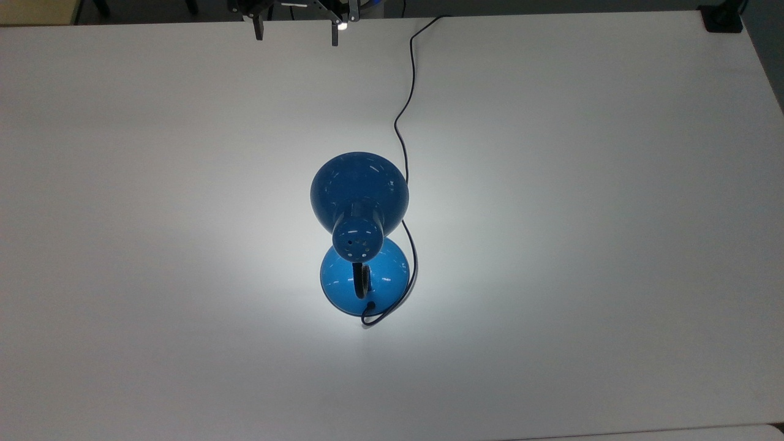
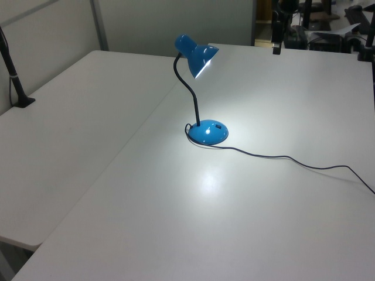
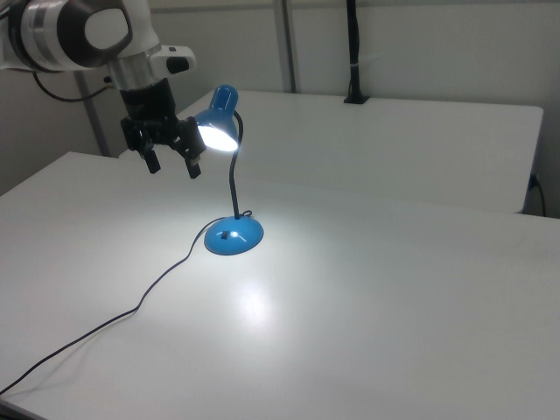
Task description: Turn off the lamp
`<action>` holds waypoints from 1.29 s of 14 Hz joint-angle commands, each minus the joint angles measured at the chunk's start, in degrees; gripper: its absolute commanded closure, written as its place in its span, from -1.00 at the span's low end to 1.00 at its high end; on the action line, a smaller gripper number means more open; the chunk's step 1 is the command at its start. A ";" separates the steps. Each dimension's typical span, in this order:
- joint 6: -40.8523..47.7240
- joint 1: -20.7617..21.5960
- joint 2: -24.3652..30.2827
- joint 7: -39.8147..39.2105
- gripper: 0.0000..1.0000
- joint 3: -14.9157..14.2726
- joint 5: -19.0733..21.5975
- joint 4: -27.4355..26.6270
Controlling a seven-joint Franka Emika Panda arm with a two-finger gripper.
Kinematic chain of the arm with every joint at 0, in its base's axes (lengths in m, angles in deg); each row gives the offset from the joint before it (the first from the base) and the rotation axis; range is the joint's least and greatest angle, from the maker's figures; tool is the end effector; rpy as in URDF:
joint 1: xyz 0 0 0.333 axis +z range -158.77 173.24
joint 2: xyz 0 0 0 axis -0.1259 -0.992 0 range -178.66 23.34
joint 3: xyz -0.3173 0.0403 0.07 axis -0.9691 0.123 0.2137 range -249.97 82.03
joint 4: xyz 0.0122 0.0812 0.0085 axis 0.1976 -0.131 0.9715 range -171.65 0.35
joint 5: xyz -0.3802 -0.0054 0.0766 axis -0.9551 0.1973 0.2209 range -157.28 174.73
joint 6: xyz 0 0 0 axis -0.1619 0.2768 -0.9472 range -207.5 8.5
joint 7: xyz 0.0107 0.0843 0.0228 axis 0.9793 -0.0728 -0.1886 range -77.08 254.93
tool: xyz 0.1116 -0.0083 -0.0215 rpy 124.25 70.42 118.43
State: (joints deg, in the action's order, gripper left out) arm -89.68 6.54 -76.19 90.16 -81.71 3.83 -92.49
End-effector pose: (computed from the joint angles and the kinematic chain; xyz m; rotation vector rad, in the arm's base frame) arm 0.5508 0.0066 0.5983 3.0559 0.0231 0.0515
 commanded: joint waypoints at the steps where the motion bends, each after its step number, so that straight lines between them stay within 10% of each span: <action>1: 1.65 0.08 0.64 -0.97 -1.00 -0.24 -0.29 0.17; 8: 1.65 0.08 0.64 -1.06 -1.00 -0.24 -0.29 0.17; 13: 1.65 0.08 0.64 -2.12 0.19 -0.33 -0.29 0.17; 18: 1.47 0.08 0.37 -2.12 0.68 -0.24 -0.38 0.17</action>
State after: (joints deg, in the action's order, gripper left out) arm -89.68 6.50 -76.19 89.38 -81.71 3.83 -92.49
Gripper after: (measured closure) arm 0.714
